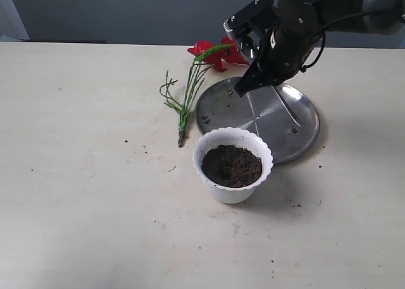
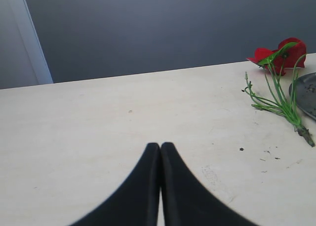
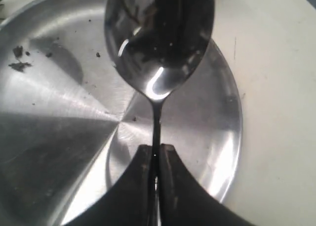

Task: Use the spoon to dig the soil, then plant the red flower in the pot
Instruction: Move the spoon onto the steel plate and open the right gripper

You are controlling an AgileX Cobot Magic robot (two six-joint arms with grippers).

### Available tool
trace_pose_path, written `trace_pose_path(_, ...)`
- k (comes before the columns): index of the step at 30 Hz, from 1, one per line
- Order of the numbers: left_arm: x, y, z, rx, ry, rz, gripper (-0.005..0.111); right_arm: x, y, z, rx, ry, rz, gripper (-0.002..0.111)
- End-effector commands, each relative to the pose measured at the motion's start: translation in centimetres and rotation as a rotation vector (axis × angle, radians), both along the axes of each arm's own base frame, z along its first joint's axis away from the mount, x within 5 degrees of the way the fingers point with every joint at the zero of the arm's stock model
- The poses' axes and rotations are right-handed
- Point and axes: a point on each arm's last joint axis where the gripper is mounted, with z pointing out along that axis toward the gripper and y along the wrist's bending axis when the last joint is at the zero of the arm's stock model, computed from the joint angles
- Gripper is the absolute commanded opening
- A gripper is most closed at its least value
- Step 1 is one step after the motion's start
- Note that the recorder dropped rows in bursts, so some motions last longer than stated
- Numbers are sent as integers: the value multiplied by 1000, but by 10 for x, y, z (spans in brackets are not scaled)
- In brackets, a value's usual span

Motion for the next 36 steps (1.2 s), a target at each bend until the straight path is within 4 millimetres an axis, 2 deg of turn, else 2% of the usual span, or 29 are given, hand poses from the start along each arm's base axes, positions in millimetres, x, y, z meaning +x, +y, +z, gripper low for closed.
trace_pose_path(1, 0, 0, 0, -2, -4, -2, 0, 18, 8, -23, -54, 55, 15, -1)
trace_pose_path(6, 0, 0, 0, -2, -4, -2, 0, 31, 16, -52, -113, 125, 4, -1)
trace_pose_path(11, 0, 0, 0, -2, -4, -2, 0, 34, 17, -78, -156, 182, -2, -1)
trace_pose_path(14, 0, 0, 0, -2, -4, -2, 0, 34, 18, -87, -162, 201, -4, -1)
trace_pose_path(19, 0, 0, 0, -2, -4, -2, 0, 35, 19, -88, -145, 193, -5, 0)
trace_pose_path(21, 0, 0, 0, -2, -4, -2, 0, 35, 20, -89, -139, 194, -7, 4)
trace_pose_path(25, 0, 0, 0, -2, -4, -2, 0, 35, 20, -89, -137, 194, -7, 24)
trace_pose_path(28, 0, 0, 0, -2, -4, -2, 0, 35, 19, -89, -143, 194, -6, 30)
trace_pose_path(31, 0, 0, 0, -2, -4, -2, 0, 36, 17, -76, -142, 161, -34, 33)
trace_pose_path(33, 0, 0, 0, -2, -4, -2, 0, 39, 18, -58, -118, 123, -67, 34)
trace_pose_path(36, 0, 0, 0, -2, -4, -2, 0, 42, 22, -21, -20, 45, -83, 36)
